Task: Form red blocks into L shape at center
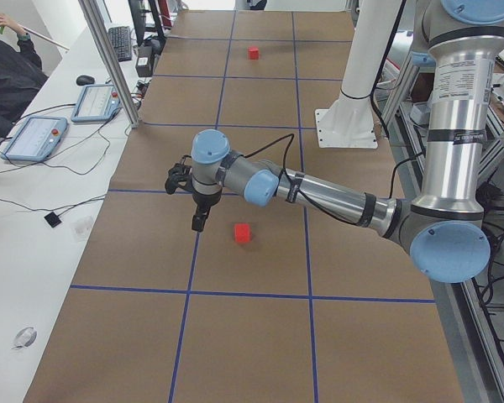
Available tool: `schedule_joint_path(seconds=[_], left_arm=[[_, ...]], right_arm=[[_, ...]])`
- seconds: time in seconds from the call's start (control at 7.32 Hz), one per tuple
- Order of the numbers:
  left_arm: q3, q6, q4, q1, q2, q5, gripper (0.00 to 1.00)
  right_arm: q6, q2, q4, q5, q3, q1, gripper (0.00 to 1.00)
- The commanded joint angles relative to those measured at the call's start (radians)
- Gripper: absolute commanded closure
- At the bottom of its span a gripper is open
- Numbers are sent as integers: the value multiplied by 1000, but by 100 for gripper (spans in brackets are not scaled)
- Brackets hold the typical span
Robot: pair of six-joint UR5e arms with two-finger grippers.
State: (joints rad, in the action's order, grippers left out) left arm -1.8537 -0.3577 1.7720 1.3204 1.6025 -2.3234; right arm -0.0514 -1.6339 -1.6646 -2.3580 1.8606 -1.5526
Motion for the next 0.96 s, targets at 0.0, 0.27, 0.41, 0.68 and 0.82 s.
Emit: schedule_joint_path(seconds=[0.0,0.27,0.41,0.68,0.82], left_arm=[[-33,-164,1,-160,48,54,0],[-123,-421,1,-333,72,164,0],[-171,-560,1,-459,74,284,0],[-159,-801,-2,-638,157,416,0],[-145,-846,-17,-673,187,439,0]], right_arm=[[-1,3,0,-4,2,0,1],[-1,3,-1,-23,-1,0,1],[-1,2,0,-38,-3,2,1],[-2,2,0,-38,-4,2,1],[-2,3,0,-38,-9,2,1]])
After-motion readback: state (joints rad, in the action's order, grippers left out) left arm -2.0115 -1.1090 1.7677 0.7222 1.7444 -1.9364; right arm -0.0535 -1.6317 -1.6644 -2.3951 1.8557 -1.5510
